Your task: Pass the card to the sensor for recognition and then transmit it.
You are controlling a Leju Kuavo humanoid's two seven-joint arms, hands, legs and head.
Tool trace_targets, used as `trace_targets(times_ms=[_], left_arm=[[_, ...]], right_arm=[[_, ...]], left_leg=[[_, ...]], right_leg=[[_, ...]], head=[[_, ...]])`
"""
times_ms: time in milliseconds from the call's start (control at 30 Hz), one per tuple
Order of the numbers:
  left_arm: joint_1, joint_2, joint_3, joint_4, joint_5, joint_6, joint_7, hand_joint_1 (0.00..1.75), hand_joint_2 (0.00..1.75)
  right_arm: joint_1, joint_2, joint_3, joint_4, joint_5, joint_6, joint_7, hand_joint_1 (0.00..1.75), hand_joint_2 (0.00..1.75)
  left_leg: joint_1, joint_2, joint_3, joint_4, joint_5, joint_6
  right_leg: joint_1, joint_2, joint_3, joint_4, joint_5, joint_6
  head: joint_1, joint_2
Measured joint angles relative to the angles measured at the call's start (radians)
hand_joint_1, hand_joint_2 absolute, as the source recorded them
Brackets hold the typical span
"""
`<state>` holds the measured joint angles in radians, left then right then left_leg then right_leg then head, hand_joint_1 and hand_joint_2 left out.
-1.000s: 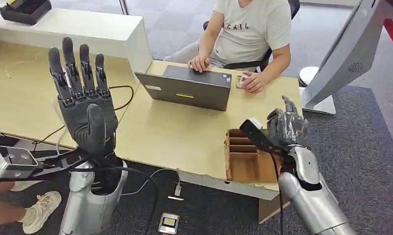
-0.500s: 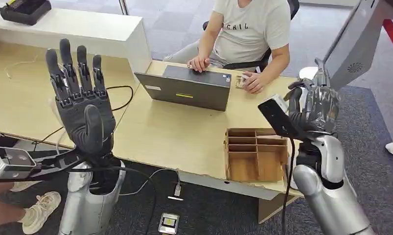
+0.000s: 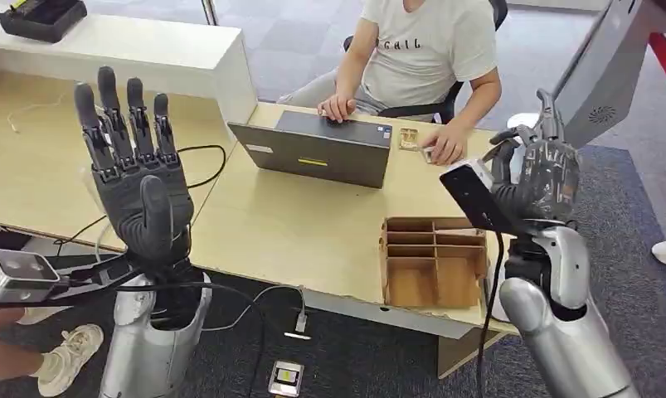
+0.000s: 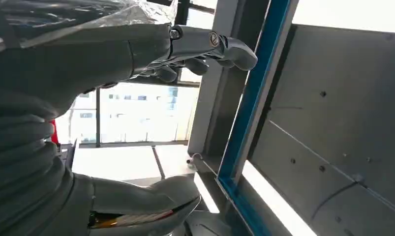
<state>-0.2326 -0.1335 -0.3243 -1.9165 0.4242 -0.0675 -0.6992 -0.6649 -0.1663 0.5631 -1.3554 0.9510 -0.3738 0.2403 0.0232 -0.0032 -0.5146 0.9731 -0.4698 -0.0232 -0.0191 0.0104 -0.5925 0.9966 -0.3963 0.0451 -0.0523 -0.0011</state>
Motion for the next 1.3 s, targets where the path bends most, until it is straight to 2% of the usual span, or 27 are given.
trace_targets(times_ms=[133, 400, 733, 1000, 1300], left_arm=[[-0.001, -0.005, 0.0, 0.0, 0.006, -0.009, 0.0, 0.0, 1.75], [-0.009, -0.021, 0.0, 0.003, 0.015, -0.031, 0.0, 0.0, 1.75], [-0.017, -0.038, -0.001, 0.023, 0.037, -0.059, 0.0, 0.0, 1.75], [-0.022, -0.042, -0.007, 0.037, 0.047, -0.05, 0.0, 0.0, 1.75], [-0.025, -0.042, -0.014, 0.049, 0.054, -0.042, 0.0, 0.0, 1.75]], right_arm=[[-0.041, 0.014, 0.002, 0.035, -0.004, 0.006, -0.015, 1.75, 1.75], [-0.178, 0.064, 0.023, 0.201, 0.019, 0.029, -0.042, 1.75, 1.75], [-0.309, 0.129, 0.053, 0.444, 0.05, 0.031, -0.022, 1.75, 1.75], [-0.353, 0.157, 0.071, 0.587, 0.071, 0.028, 0.008, 1.75, 1.75], [-0.383, 0.179, 0.093, 0.695, 0.081, 0.024, 0.007, 1.75, 1.75]], left_leg=[[0.0, 0.0, 0.0, 0.0, 0.0, 0.0], [0.0, -0.001, -0.001, 0.0, 0.0, 0.0], [0.0, -0.001, -0.001, 0.0, 0.0, 0.0], [0.0, -0.001, 0.0, 0.0, 0.0, 0.0], [0.0, -0.001, -0.001, 0.0, 0.0, 0.0]], right_leg=[[0.0, 0.0, 0.0, 0.0, 0.0, 0.0], [0.0, 0.0, 0.0, 0.0, 0.0, 0.0], [0.0, -0.001, 0.0, 0.0, 0.0, 0.0], [0.0, 0.0, -0.001, 0.0, 0.0, 0.0], [0.0, 0.0, -0.001, 0.0, 0.0, 0.0]], head=[[0.0, 0.0], [0.0, 0.0], [0.0, 0.0], [0.0, 0.0], [0.0, 0.0]])
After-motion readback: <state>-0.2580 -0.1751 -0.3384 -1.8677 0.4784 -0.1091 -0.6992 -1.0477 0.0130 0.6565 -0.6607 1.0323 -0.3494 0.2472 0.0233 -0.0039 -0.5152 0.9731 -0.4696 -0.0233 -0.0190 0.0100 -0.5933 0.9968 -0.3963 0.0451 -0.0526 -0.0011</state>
